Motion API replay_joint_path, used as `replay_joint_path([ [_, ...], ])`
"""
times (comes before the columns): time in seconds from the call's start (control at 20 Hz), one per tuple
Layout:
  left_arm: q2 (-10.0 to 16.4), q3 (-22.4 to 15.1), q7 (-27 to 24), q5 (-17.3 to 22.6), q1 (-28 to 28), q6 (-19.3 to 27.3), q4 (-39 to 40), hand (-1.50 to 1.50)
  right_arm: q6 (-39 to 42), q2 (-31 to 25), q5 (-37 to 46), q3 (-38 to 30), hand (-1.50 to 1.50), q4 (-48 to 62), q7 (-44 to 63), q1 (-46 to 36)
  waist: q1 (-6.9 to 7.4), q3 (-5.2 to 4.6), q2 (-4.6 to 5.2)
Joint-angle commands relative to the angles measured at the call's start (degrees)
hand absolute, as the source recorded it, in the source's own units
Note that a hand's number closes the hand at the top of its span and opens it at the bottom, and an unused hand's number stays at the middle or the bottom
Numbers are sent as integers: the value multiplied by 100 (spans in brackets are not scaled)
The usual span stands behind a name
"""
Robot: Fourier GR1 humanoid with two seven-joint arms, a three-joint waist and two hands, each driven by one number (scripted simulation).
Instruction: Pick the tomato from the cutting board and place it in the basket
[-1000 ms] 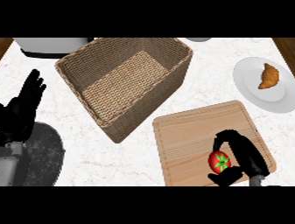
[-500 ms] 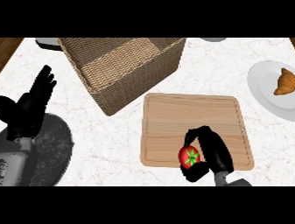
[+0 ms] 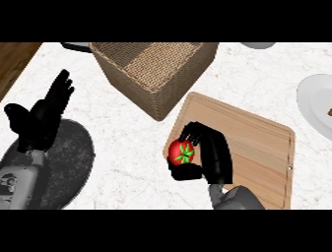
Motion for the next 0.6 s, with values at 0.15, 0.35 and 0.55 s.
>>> replay_joint_path([
  [0.15,-35,-117,-8,-81,-92,-33,157,0,-1707,46,257,542,150,45,943,-1026,107,-57,-11],
  [0.35,-99,-198,74,-101,-211,-24,149,0,-2170,47,489,602,150,405,1701,-1649,164,-76,-24],
  [0.55,-80,-190,-8,-115,-212,-40,199,0,-2559,47,642,445,150,774,2387,-2360,229,-81,-9],
])
